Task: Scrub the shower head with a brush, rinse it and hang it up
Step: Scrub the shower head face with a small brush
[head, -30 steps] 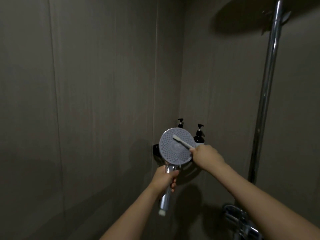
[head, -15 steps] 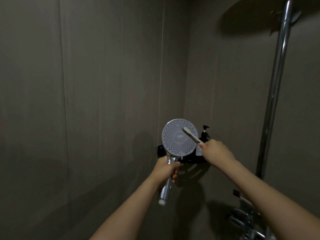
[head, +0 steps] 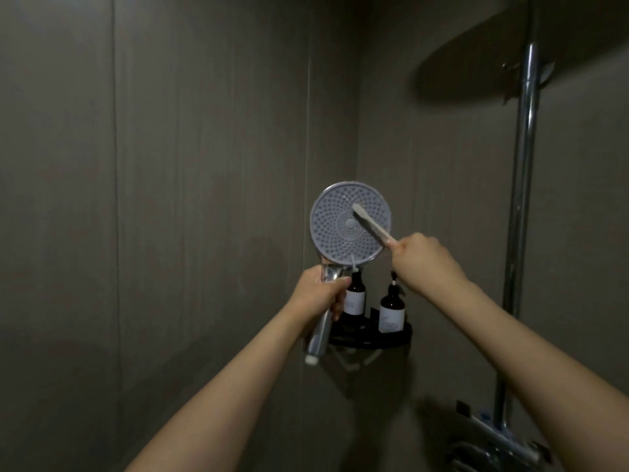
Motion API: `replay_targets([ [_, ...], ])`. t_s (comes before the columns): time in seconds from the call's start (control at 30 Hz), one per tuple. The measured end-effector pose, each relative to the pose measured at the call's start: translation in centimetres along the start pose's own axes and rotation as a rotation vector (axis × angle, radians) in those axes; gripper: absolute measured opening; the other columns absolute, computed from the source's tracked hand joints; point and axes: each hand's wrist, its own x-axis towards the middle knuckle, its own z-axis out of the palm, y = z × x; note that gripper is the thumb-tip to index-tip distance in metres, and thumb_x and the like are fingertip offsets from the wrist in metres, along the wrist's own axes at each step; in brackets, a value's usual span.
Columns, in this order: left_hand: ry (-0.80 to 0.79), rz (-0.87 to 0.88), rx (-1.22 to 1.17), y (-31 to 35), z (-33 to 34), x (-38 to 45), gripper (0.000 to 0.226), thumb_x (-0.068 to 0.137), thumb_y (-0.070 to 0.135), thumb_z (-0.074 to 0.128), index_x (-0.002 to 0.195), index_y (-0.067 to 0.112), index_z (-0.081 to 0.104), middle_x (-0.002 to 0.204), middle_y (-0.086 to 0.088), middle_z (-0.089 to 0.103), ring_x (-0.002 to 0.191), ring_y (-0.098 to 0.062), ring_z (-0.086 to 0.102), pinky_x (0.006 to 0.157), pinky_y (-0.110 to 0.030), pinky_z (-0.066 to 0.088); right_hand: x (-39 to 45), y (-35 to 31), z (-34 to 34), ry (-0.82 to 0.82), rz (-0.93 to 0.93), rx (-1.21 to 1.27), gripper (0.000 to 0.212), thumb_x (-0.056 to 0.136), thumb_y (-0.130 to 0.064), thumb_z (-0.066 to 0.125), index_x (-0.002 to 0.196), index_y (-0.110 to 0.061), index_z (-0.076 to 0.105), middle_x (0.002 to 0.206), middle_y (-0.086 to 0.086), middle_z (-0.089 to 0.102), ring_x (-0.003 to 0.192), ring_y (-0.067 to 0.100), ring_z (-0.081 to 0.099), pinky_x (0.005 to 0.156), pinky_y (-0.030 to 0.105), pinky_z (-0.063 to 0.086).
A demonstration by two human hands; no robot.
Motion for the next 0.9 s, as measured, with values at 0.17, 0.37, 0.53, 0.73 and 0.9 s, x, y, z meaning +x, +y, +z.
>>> replay_targets([
  [0.17,-0.020,0.008,0.027,0.8,0.5,0.0,0.026,0.089,0.004,0.054,0.067,0.013,0.041,0.053,-0.006,0.044,0.035,-0.013,0.039,0.038,-0.023,0.035,0.0,-1.5,-0.4,0.011,-0.030,-0.002,0.040,0.097,-0.039,0.037,0.090,-0.009,0.062,0.078,0.011,0.051,0.072,0.026,0.047,0.062,0.030,0.036],
  [0.37,-0.071,0.000,0.116,0.3,-0.4,-0.7,0.020,0.088,0.002,0.053,0.074,0.012,0.042,0.053,-0.006,0.046,0.037,-0.014,0.043,0.040,-0.023,0.038,-0.3,-0.5,-0.5,-0.013,0.016,0.087,0.044,0.096,-0.041,0.037,0.070,-0.010,0.055,0.078,0.011,0.056,0.073,0.028,0.053,0.059,0.031,0.038],
  [0.53,-0.030,0.023,0.070,0.7,-0.4,-0.3,0.025,0.089,0.002,0.053,0.069,0.011,0.041,0.051,-0.007,0.045,0.034,-0.013,0.041,0.038,-0.022,0.036,-0.2,-0.2,-0.8,-0.031,0.044,0.070,0.040,0.096,-0.040,0.037,0.075,-0.012,0.055,0.077,0.008,0.055,0.073,0.027,0.053,0.061,0.030,0.040],
  [0.73,-0.056,-0.005,0.116,-0.1,-0.3,-0.6,0.023,0.088,0.004,0.055,0.071,0.012,0.042,0.047,-0.002,0.046,0.035,-0.014,0.042,0.039,-0.024,0.036,-0.2,-1.2,-0.7,0.016,-0.015,-0.013,0.040,0.096,-0.042,0.036,0.085,-0.012,0.060,0.079,0.009,0.054,0.075,0.027,0.053,0.065,0.031,0.042],
  [0.9,-0.075,-0.026,0.139,-0.6,-0.4,-1.3,0.023,0.087,0.001,0.054,0.072,0.012,0.041,0.051,-0.005,0.045,0.035,-0.013,0.042,0.039,-0.024,0.036,-0.9,0.1,-0.3,-0.054,0.025,-0.107,0.040,0.096,-0.043,0.036,0.087,-0.010,0.058,0.094,0.014,0.063,0.084,0.030,0.058,0.066,0.032,0.042],
])
